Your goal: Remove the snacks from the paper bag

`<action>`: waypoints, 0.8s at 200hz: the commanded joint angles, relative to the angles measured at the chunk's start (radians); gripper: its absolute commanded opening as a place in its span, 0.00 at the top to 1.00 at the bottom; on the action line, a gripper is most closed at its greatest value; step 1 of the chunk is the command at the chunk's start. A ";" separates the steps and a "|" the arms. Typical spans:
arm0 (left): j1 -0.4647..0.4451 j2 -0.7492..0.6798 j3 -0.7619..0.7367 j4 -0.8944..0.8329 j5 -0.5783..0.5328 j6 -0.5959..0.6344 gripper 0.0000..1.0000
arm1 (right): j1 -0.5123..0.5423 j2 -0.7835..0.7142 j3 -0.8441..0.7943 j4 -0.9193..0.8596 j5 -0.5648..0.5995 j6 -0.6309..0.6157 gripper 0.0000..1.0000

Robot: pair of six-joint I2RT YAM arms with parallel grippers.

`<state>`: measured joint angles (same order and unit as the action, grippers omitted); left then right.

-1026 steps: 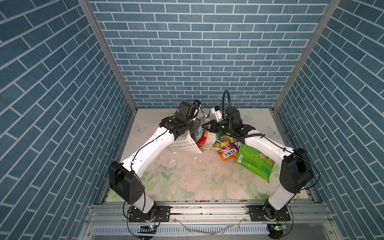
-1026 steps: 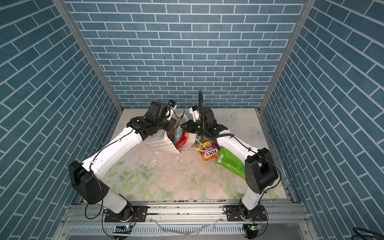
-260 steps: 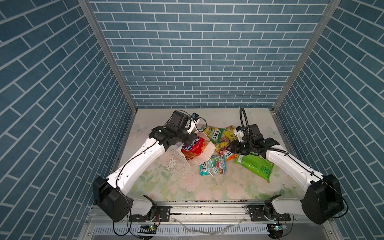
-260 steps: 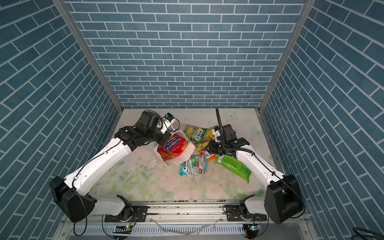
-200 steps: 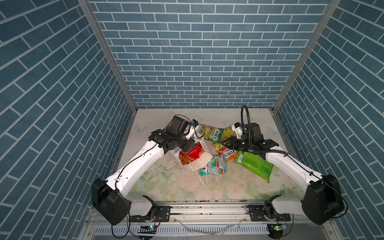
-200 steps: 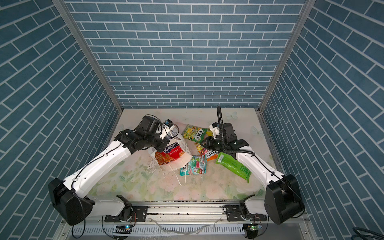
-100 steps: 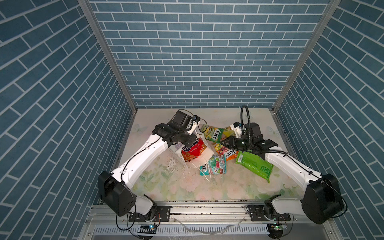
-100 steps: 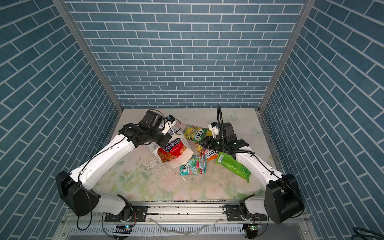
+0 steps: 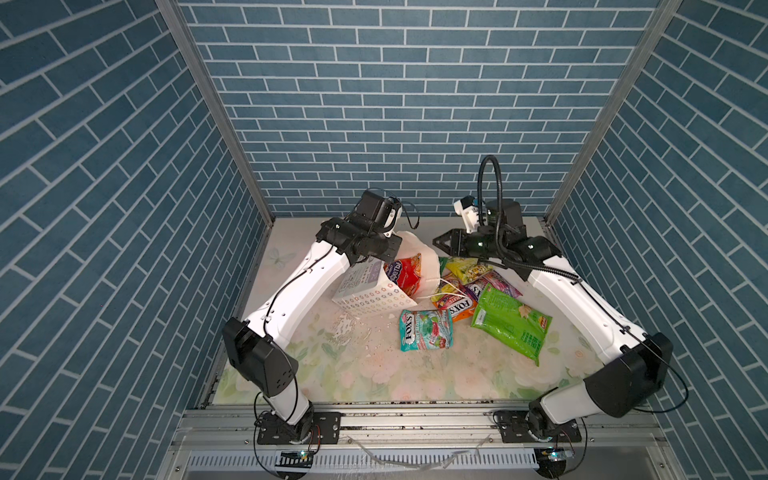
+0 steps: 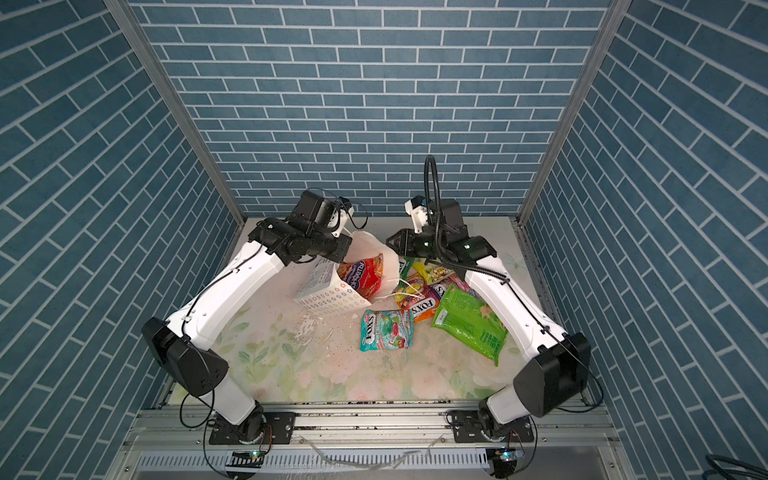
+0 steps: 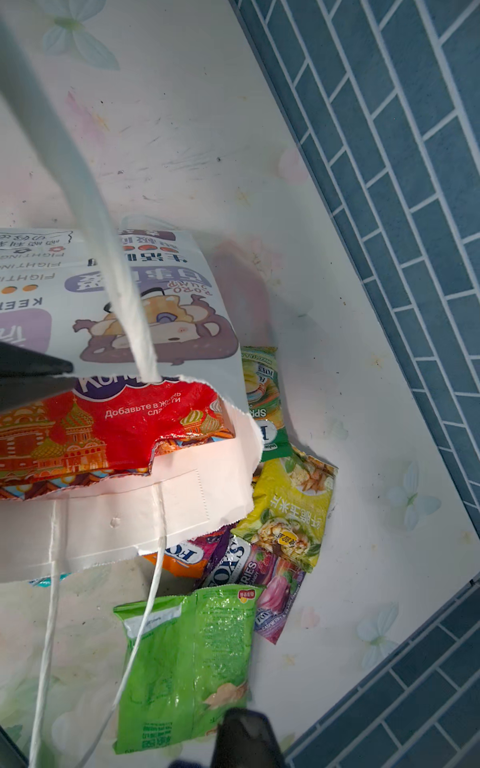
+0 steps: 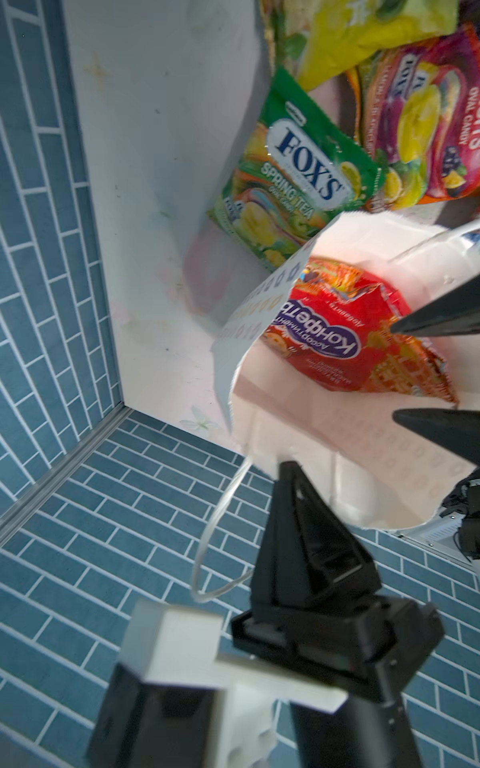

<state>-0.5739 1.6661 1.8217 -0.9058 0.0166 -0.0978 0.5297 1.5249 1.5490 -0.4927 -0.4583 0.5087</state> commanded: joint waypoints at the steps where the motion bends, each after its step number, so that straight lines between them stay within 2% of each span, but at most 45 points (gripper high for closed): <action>1: 0.003 -0.010 0.025 0.074 0.014 -0.051 1.00 | 0.056 0.089 0.117 -0.288 0.119 -0.081 0.70; 21: 0.003 -0.021 -0.012 0.118 -0.010 -0.063 1.00 | 0.112 0.128 0.166 -0.422 0.220 -0.086 0.69; 47: 0.003 -0.017 -0.021 0.141 -0.017 -0.068 1.00 | 0.175 0.135 0.144 -0.466 0.316 -0.032 0.69; 76: 0.006 -0.015 -0.024 0.169 0.021 -0.074 1.00 | 0.238 0.169 0.140 -0.451 0.364 0.031 0.69; 96: 0.006 -0.020 -0.037 0.194 0.049 -0.077 1.00 | 0.273 0.195 0.139 -0.425 0.461 0.063 0.68; 137: 0.009 -0.048 -0.071 0.219 0.072 -0.082 1.00 | 0.282 0.232 0.098 -0.380 0.583 0.128 0.68; 160: 0.018 -0.069 -0.091 0.230 0.075 -0.087 1.00 | 0.282 0.234 0.060 -0.349 0.599 0.152 0.67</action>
<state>-0.5705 1.6543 1.7420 -0.7586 0.0772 -0.1761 0.8116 1.7489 1.6436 -0.8700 0.0601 0.5949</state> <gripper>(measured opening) 0.042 0.325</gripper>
